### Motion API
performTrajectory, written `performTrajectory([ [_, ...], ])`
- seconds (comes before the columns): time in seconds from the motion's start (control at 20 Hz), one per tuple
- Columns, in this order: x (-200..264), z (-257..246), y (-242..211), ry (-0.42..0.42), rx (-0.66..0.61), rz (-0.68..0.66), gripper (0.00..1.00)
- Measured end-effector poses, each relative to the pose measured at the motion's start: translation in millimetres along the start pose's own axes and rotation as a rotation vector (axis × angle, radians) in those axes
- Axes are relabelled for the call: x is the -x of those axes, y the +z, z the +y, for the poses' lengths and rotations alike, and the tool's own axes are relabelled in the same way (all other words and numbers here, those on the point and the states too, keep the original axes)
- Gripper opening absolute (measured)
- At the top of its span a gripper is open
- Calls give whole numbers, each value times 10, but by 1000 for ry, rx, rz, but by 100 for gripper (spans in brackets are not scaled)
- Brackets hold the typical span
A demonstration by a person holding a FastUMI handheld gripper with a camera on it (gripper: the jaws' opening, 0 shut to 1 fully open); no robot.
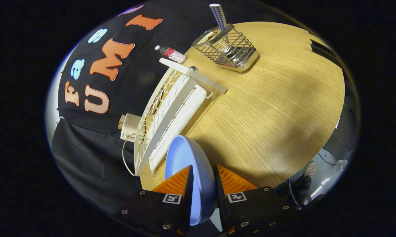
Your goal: Take the plate from the dish rack, then take the spoon from the basket and place it into the plate.
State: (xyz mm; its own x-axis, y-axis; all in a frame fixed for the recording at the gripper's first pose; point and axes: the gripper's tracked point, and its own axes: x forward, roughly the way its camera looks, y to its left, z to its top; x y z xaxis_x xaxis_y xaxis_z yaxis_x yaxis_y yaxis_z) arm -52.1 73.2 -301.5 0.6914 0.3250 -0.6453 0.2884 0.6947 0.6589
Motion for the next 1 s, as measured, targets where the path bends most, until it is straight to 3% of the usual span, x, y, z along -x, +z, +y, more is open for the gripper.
performTrajectory([
  [0.15,160,-10,134,4,35,-17,58],
  [0.55,691,-351,1035,-127,236,-193,94],
  [0.8,953,-485,1744,-191,374,-318,98],
  [1.0,1029,-345,2155,-157,476,-393,98],
])
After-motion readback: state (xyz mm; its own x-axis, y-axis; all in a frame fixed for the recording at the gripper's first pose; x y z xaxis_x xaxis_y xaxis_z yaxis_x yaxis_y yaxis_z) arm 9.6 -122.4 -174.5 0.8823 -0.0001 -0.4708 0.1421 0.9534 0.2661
